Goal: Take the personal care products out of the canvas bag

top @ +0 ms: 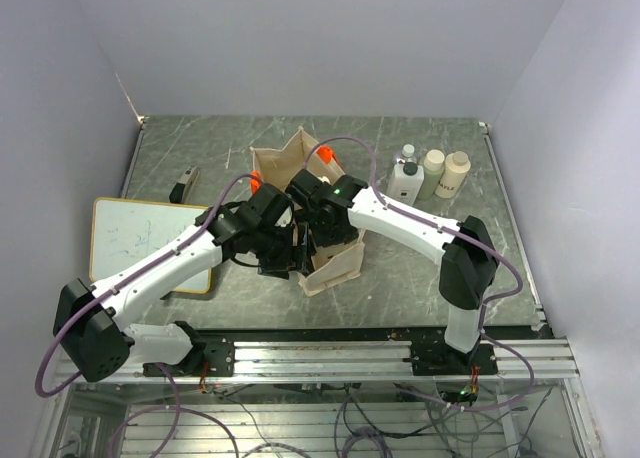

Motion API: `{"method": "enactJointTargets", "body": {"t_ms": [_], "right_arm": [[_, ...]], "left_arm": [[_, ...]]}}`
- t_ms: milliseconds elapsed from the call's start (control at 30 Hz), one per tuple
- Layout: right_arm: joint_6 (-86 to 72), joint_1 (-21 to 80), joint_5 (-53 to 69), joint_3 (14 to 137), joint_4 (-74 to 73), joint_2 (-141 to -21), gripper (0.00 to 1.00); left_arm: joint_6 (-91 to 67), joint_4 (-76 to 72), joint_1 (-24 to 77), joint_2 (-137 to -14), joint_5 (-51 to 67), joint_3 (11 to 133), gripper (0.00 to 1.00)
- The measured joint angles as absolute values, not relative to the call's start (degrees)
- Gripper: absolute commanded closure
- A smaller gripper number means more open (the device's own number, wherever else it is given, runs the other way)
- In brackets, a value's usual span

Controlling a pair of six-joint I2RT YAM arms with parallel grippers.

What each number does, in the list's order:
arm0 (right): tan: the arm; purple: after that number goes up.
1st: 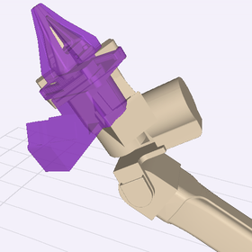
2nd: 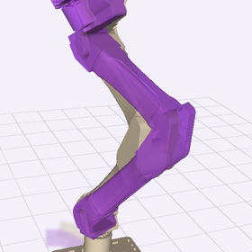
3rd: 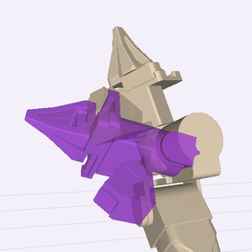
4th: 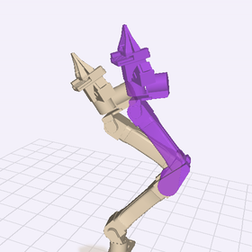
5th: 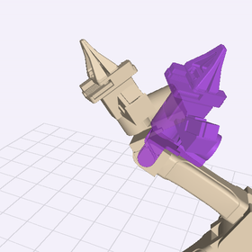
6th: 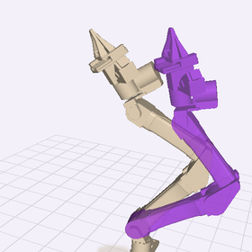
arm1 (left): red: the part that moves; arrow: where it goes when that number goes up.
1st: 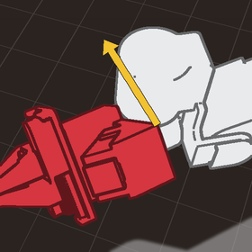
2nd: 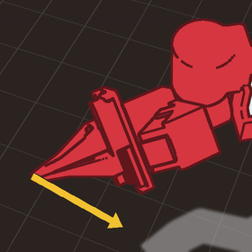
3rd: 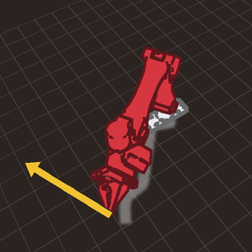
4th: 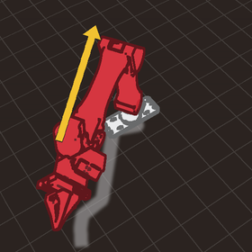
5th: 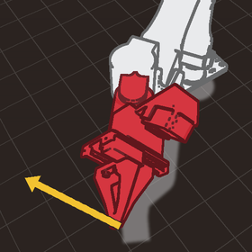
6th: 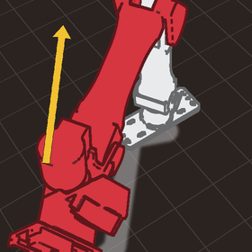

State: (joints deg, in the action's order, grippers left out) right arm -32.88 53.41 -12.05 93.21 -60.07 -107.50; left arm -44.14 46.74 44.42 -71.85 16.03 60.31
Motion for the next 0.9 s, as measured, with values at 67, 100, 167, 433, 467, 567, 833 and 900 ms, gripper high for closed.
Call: {"method": "enactJointTargets", "body": {"t_ms": [67,100,167,433,467,567,833,900], "right_arm": [[-32.86,53.43,-12.14,93.32,-60.2,-107.44,0.54],[-32.82,53.43,-12.21,93.41,-60.27,-107.44,0.6],[-32.77,53.43,-12.32,93.6,-60.38,-107.42,0.68],[-32.53,53.01,-11.31,99.07,-61.32,-107.28,0.99],[-32.53,52.84,-11.03,99.88,-61.1,-107.11,1.0],[-32.53,52.1,-10.31,100.84,-60.23,-105.93,1.0],[-34.11,47.24,-4.67,99.98,-58.15,-102.08,1.0],[-34.94,45.23,-2.15,99.66,-57.25,-101.32,1.0]], "left_arm": [[-43.92,46.78,44.42,-71.85,15.94,60.38,0.2],[-43.92,46.78,44.42,-71.83,15.84,60.38,0.19],[-43.92,46.92,44.42,-71.59,15.55,60.38,0.19],[-43.94,47.46,44.47,-69.36,13.96,60.69,0.14],[-43.94,47.62,44.47,-69.17,13.65,60.84,0.13],[-43.92,48.12,44.47,-68.71,12.62,61.87,0.13],[-43.94,48.8,44.49,-66.63,9.04,64.66,0.11],[-43.97,49.28,44.49,-65.65,7.62,65.19,0.11]]}}
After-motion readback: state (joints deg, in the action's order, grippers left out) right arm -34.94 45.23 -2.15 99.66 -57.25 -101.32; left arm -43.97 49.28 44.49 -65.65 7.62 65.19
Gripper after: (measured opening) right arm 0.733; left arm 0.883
